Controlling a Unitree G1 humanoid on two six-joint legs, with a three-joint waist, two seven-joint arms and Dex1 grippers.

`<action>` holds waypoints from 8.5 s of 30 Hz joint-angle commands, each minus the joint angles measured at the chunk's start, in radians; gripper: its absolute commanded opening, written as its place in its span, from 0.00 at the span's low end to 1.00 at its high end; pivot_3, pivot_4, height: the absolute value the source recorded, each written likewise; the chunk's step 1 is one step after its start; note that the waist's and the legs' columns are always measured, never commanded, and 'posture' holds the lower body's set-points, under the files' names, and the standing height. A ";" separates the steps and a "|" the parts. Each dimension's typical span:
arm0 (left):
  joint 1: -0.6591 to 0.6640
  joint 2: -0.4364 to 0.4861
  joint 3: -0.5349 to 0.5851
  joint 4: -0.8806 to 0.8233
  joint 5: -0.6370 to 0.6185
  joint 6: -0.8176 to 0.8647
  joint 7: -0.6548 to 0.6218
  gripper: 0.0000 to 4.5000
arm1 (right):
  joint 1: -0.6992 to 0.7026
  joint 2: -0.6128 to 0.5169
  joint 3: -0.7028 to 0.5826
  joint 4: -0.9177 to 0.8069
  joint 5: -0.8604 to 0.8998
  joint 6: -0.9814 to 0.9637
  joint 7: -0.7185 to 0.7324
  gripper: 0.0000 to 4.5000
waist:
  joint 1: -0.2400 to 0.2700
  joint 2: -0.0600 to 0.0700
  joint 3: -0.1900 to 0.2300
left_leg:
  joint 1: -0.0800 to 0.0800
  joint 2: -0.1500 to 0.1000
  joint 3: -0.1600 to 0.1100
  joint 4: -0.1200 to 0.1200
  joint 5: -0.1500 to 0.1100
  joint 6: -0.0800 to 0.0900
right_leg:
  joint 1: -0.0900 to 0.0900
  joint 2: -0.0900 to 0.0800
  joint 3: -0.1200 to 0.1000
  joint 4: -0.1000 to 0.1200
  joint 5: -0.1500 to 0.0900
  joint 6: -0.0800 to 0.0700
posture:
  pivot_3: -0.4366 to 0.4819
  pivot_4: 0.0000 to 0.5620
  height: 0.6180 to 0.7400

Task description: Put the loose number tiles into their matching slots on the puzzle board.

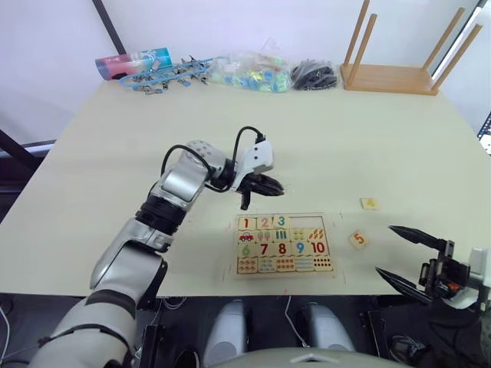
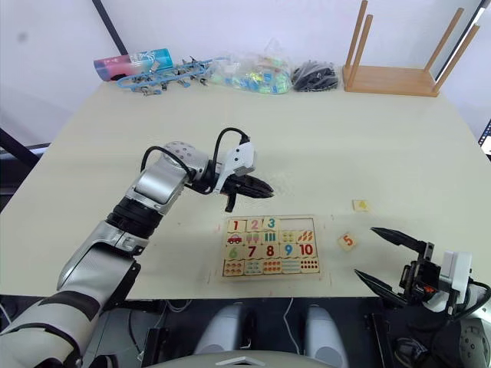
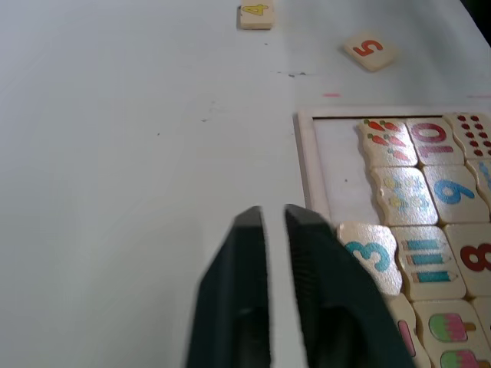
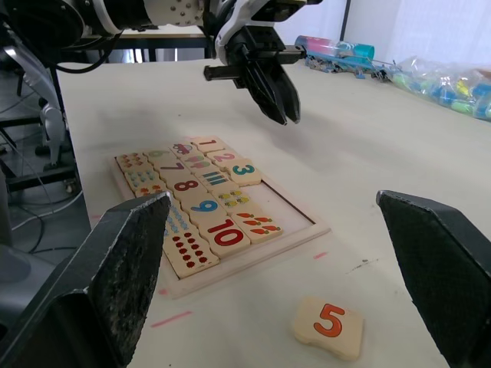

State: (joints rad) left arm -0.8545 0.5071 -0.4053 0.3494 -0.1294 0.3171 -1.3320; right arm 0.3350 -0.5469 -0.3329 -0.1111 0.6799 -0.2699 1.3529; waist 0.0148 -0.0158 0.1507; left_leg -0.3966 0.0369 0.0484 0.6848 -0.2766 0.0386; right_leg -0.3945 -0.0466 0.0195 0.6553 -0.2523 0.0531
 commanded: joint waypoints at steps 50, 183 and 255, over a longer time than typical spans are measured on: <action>0.064 -0.040 0.002 0.104 0.109 -0.220 -0.111 0.01 | 0.038 0.000 -0.049 -0.005 0.013 -0.053 0.020 1.00 | 0.000 0.000 0.000 | 0.000 0.000 0.000 0.000 0.000 0.000 | 0.000 0.000 0.000 0.000 0.000 0.000 | 0.48 0.27 0.98; 0.694 0.265 0.600 -0.334 -0.469 -0.260 -0.243 0.99 | -0.800 -0.300 0.254 0.776 -0.465 0.063 0.083 1.00 | -0.004 0.002 -0.001 | 0.000 0.001 0.001 -0.013 0.000 0.000 | 0.000 -0.015 -0.021 -0.012 0.001 -0.002 | 0.48 0.27 0.98; 0.710 0.257 0.599 -0.330 -0.498 -0.298 -0.273 1.00 | -1.073 -0.226 0.404 1.104 -0.594 -0.127 0.239 0.20 | -0.029 0.003 -0.001 | 0.002 0.002 0.002 -0.012 0.001 -0.002 | 0.000 -0.016 -0.020 -0.010 0.002 -0.001 | 0.48 0.27 0.98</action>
State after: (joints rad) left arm -0.1373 0.7593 0.1861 0.0296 -0.6121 0.0354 -1.5780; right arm -0.7420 -0.7549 0.0984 1.0469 0.0674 -0.4247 1.5984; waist -0.0140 -0.0131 0.1500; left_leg -0.3950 0.0387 0.0499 0.6726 -0.2753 0.0363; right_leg -0.3941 -0.0621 -0.0001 0.6453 -0.2507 0.0517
